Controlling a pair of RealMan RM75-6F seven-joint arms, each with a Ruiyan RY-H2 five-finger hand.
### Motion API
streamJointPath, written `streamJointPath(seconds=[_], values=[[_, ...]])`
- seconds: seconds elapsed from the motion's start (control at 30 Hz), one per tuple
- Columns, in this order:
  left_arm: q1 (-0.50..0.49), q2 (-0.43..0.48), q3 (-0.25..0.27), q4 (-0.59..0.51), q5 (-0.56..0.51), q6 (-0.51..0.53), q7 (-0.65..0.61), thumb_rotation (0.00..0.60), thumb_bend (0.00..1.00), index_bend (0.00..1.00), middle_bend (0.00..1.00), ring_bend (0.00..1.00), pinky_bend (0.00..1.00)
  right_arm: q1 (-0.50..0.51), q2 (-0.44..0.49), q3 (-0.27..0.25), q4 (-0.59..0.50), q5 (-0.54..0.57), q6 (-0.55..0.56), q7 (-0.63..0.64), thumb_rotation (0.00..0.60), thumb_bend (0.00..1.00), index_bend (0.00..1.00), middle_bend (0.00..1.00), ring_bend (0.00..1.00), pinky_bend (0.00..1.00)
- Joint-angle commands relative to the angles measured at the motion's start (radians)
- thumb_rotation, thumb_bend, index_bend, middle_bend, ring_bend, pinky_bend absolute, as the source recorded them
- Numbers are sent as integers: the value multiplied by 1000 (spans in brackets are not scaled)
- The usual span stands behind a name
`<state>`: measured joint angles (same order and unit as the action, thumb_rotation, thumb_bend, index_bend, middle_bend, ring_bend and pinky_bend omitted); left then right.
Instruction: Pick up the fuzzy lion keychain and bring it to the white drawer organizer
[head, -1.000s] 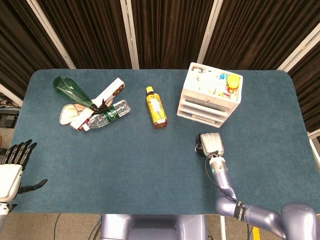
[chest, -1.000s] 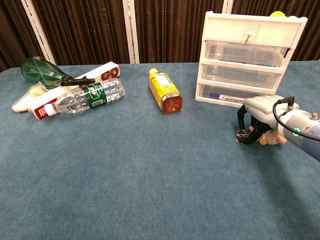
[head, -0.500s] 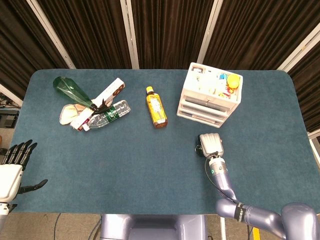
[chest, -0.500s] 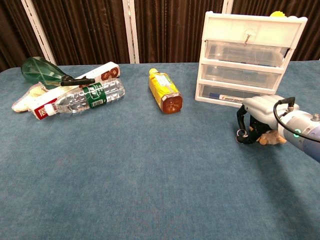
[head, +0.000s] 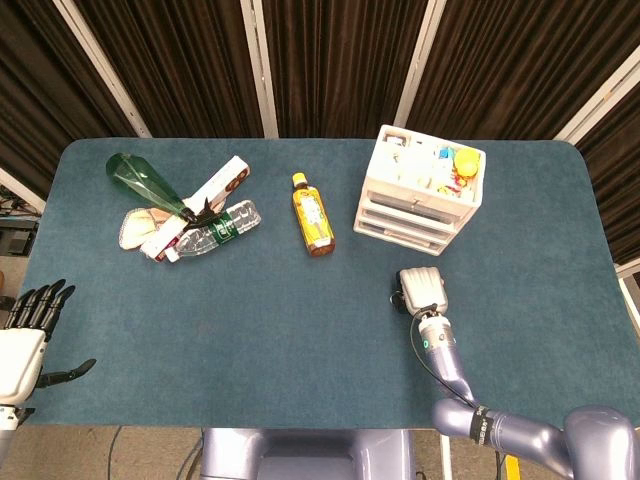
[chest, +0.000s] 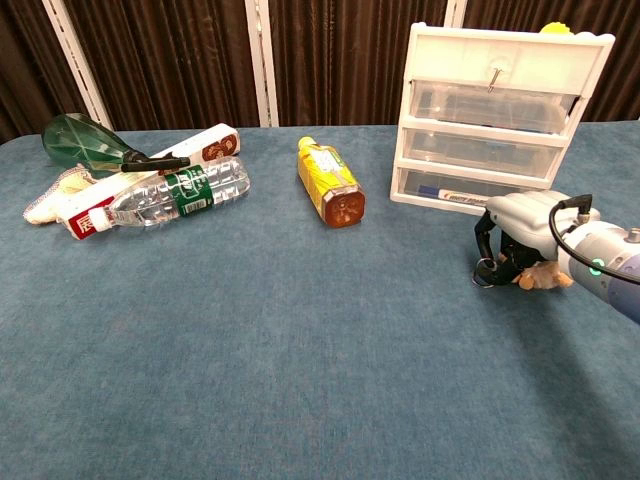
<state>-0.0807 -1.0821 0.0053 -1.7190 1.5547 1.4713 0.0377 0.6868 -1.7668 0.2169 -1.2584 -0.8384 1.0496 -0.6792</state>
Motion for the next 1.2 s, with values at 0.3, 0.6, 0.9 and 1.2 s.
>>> streamJointPath(seconds=[0.3,0.6,0.9,1.2], values=[[-1,1,0,0,-2,-1,-2,536,29,0,0,0,0,-2,0,-5,-4,-1,5,-1,600,463,622,1000,1000,1000],[0,1,0,-3,-1,0,-3,539,30,0,0,0,0,-5,15,1,-38,-38,28,28,600,504,648,1000,1000,1000],[0,2,1,-4,1,2,-4,539,28,0,0,0,0,-3,39,21,-79,-81,59,59,600,509,661,1000,1000,1000],[-1,2,0,-5,-3,-1,-7,541,29,0,0,0,0,16,56,70,-117,-115,117,57,600,510,665,1000,1000,1000]])
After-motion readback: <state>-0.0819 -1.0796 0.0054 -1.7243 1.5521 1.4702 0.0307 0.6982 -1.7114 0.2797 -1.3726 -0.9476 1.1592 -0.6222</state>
